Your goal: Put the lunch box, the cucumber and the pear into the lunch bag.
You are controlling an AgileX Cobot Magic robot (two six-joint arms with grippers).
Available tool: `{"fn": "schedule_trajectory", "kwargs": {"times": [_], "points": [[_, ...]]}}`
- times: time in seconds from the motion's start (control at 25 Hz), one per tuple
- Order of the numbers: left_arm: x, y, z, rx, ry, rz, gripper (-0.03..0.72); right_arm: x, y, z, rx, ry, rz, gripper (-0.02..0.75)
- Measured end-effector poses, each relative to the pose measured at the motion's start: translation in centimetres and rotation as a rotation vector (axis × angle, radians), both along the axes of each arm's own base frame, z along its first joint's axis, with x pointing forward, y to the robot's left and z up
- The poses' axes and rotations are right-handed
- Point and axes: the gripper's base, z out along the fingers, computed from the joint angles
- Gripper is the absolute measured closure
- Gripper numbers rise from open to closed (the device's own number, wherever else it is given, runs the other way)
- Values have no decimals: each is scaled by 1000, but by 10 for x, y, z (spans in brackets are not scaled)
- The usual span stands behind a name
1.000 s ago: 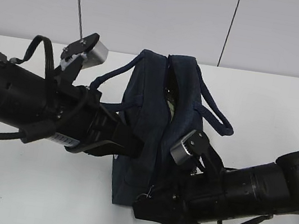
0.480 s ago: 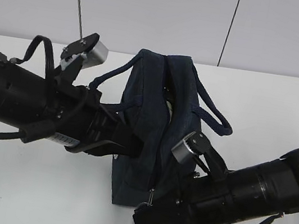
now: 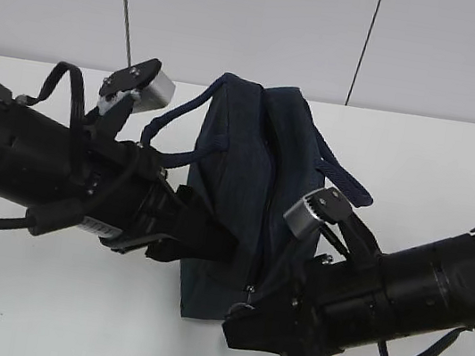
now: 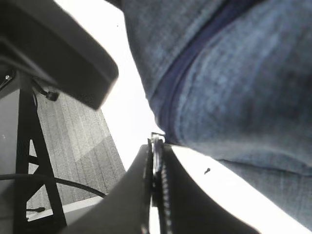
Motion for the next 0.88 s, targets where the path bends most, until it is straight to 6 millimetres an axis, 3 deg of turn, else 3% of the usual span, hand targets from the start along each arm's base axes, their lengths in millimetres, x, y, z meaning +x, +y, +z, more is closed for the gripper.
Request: {"fn": "schedule_trajectory", "kwargs": {"times": [0.2, 0.68, 0.88], "points": [[-2, -1, 0, 4, 0, -20, 282, -1, -2, 17, 4, -44, -28, 732], [-4, -6, -24, 74, 47, -93, 274, -4, -6, 38, -13, -125, -48, 732], [-3, -6, -25, 89, 36, -93, 274, 4, -3, 61, 10, -165, -52, 732]]}}
